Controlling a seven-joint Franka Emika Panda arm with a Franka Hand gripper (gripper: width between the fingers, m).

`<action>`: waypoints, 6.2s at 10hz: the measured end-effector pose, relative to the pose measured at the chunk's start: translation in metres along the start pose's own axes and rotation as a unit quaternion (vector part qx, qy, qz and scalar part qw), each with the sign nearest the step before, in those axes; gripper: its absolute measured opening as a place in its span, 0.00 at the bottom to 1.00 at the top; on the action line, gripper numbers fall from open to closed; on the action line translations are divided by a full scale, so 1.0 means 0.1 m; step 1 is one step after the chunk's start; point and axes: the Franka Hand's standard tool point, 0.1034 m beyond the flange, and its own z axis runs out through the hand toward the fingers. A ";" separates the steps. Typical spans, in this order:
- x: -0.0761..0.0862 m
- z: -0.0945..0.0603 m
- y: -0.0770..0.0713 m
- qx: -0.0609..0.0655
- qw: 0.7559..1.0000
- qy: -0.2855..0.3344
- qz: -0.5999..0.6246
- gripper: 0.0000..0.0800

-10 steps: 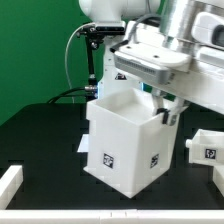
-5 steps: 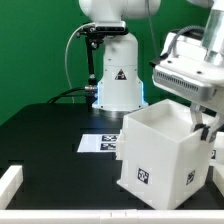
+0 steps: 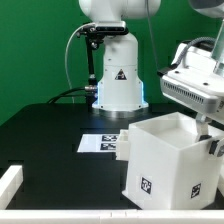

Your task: Assemble drawer

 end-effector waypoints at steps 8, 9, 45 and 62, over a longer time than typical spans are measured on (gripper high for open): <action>-0.08 -0.26 -0.13 -0.011 0.971 -0.004 0.239 0.81; -0.05 -0.28 -0.15 -0.001 0.950 -0.003 0.313 0.81; 0.09 0.13 -0.89 0.059 0.025 0.107 0.992 0.08; -0.21 0.10 -0.44 -0.029 0.399 0.134 0.907 0.04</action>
Offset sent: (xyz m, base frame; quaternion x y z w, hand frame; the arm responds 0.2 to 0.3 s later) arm 0.0000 0.0000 0.0000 0.0000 0.0000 0.0650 0.9979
